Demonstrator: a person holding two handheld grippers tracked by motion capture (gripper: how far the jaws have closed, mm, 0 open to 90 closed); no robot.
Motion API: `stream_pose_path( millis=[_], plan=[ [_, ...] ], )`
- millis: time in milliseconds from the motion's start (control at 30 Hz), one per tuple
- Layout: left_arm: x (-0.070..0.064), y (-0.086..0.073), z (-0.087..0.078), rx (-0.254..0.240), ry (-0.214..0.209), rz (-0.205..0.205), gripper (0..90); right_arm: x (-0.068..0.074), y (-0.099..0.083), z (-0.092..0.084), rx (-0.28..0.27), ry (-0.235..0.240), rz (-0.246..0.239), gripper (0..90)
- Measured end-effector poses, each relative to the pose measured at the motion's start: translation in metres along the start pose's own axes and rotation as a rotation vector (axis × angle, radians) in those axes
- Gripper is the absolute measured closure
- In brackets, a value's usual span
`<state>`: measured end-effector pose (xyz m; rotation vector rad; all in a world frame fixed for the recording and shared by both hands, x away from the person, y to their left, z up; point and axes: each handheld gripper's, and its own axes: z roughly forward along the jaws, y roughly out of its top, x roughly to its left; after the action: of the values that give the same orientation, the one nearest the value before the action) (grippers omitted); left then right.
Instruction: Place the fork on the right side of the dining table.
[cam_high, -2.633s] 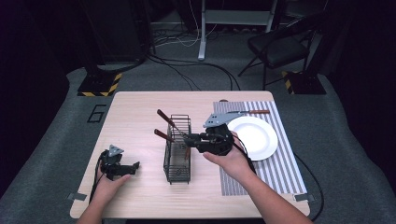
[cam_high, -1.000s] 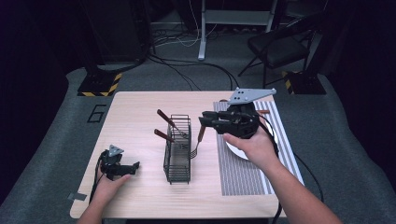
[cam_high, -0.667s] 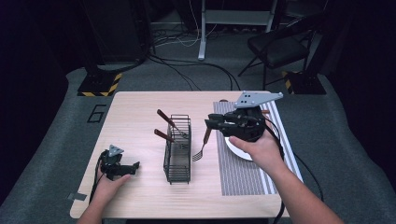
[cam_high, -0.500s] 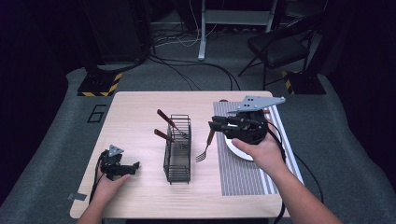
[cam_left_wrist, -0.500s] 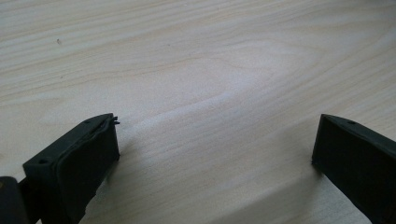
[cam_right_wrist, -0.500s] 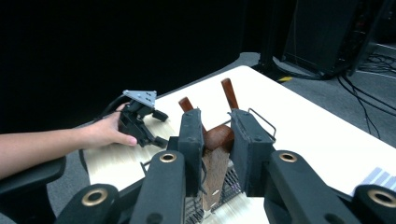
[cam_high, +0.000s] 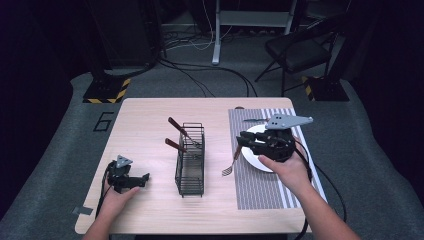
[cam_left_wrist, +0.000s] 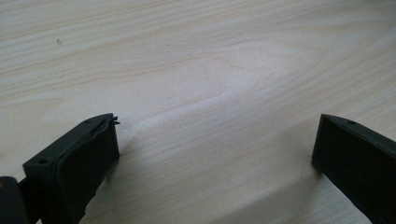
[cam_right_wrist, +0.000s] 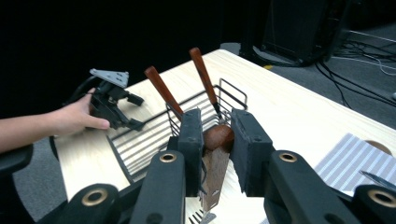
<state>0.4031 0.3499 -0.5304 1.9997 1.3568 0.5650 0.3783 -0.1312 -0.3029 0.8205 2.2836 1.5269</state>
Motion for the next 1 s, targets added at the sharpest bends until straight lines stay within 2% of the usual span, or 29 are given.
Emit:
stream_pose_path(
  millis=[200, 500, 1000],
  plan=[
    [0.0, 0.0, 0.0, -0.003, 0.0, -0.003, 0.3, -0.01, -0.019, -0.003, 0.003, -0.039, 0.016, 74.3],
    [0.0, 0.0, 0.0, -0.003, 0.001, -0.003, 0.3, -0.019, -0.034, -0.014, 0.001, -0.077, 0.02, 74.3],
    [0.0, 0.0, 0.0, 0.003, 0.0, 0.002, 0.3, -0.03, -0.06, -0.027, -0.01, -0.107, 0.046, 74.2]
  ],
)
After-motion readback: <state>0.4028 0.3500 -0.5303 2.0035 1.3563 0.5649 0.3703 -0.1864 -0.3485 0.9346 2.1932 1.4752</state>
